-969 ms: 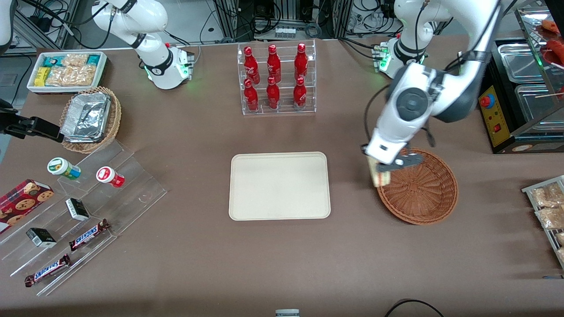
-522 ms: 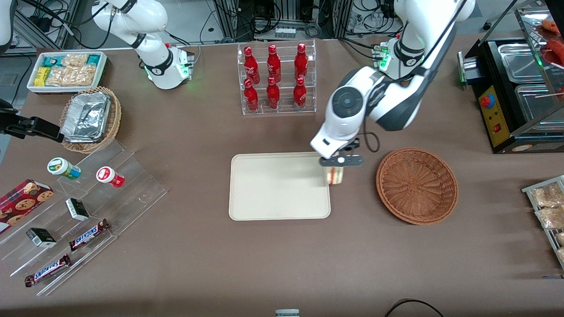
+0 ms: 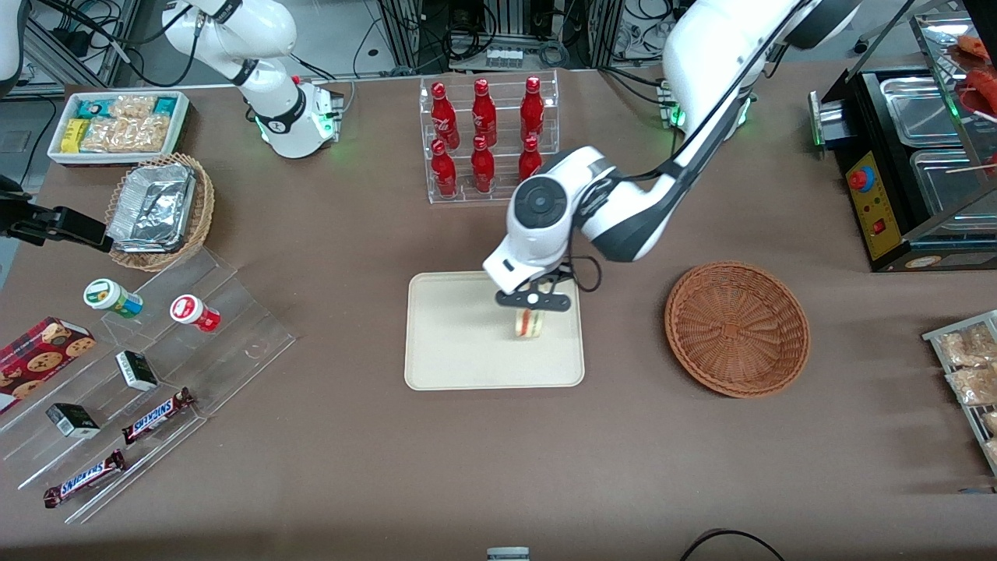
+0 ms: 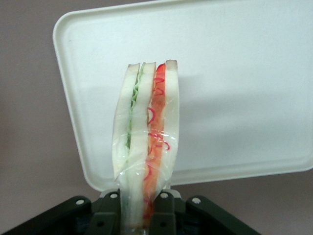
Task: Place sandwich from basket to tray
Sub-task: 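Lower the sandwich onto the tray's centre with the left gripper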
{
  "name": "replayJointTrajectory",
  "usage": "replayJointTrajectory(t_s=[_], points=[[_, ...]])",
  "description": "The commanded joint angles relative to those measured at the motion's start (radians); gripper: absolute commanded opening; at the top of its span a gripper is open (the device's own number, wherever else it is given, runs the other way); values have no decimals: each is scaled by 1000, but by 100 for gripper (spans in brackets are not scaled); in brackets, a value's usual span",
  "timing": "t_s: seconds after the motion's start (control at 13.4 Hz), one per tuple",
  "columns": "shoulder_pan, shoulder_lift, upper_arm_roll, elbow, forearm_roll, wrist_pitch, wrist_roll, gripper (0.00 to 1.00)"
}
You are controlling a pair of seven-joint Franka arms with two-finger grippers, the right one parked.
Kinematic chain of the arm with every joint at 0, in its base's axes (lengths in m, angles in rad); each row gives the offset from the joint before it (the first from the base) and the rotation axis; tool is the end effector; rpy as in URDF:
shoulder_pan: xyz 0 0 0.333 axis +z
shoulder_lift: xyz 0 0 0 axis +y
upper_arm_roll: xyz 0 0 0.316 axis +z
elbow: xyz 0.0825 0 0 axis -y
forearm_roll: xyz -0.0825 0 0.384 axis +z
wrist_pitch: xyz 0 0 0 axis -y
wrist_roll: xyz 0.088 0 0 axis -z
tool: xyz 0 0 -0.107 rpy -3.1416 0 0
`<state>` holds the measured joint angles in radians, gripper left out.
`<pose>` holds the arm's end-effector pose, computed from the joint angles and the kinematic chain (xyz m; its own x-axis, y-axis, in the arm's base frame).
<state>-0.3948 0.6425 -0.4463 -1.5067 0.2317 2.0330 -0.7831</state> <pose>0.5121 -0.4767 0.3118 0.9925 -0.0954 -0.0770 -0.0951 -0.9954 0.0084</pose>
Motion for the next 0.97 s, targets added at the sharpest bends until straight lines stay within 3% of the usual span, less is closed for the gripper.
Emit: replayJointTrajectory(t_s=[0.0,0.6,0.89], points=[[-24,110,11,153,52,-27,-48,0],[-55,232,38,280,149,-24,-148,0],[-58,238,38,278,149,-22,-110,0]])
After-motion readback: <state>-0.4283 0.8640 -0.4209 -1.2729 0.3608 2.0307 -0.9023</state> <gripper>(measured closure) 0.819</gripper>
